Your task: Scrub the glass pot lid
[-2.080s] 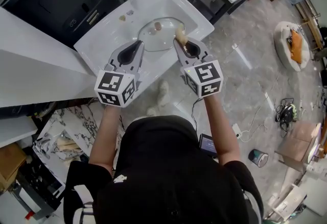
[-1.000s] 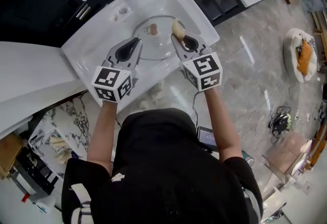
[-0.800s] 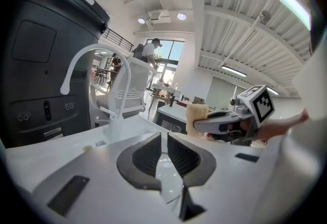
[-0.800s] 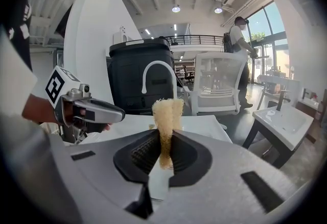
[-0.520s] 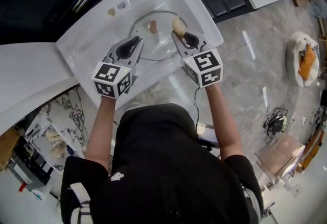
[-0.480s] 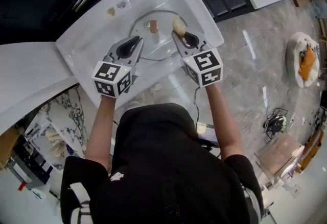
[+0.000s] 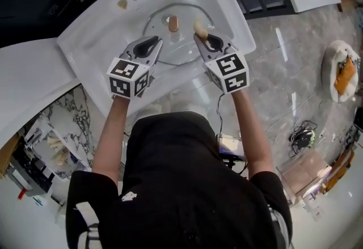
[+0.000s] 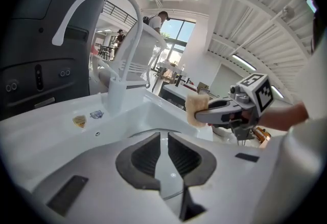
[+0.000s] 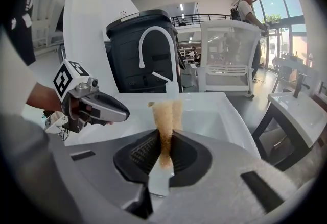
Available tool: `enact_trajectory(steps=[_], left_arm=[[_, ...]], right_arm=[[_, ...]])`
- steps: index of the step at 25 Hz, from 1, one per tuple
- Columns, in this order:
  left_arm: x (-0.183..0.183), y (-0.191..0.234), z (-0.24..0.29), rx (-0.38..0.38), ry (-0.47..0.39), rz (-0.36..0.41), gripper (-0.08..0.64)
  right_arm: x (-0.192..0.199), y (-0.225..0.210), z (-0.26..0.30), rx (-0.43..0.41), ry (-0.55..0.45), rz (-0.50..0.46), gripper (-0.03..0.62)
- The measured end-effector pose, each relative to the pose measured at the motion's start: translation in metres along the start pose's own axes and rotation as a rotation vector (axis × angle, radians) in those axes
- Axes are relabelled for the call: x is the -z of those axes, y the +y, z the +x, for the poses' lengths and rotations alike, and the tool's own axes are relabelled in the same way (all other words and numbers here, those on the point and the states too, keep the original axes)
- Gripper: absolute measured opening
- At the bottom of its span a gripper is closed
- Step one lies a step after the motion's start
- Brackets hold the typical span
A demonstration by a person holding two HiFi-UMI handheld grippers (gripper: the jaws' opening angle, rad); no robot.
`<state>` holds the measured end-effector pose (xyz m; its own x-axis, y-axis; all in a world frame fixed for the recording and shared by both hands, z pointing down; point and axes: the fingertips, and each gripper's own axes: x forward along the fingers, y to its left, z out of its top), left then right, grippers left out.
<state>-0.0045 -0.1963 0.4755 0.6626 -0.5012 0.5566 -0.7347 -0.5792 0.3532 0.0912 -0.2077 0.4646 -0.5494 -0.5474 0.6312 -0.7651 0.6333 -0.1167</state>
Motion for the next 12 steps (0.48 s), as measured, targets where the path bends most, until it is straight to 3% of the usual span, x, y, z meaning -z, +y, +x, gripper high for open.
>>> enact_trajectory(steps=[4,7,12], left_arm=[[0.014,0.007,0.013,0.004,0.043,-0.004,0.028],[0.025,0.006,0.02,0.028,0.083,-0.005,0.12],[0.045,0.01,0.032,0.054,0.145,0.01,0.195]], right_arm=[[0.013,-0.004,0.01,-0.02,0.029,0.005,0.021],[0.023,-0.006,0.013,-0.031,0.048,0.013,0.021],[0.037,-0.007,0.021,-0.048,0.075,0.017,0.021]])
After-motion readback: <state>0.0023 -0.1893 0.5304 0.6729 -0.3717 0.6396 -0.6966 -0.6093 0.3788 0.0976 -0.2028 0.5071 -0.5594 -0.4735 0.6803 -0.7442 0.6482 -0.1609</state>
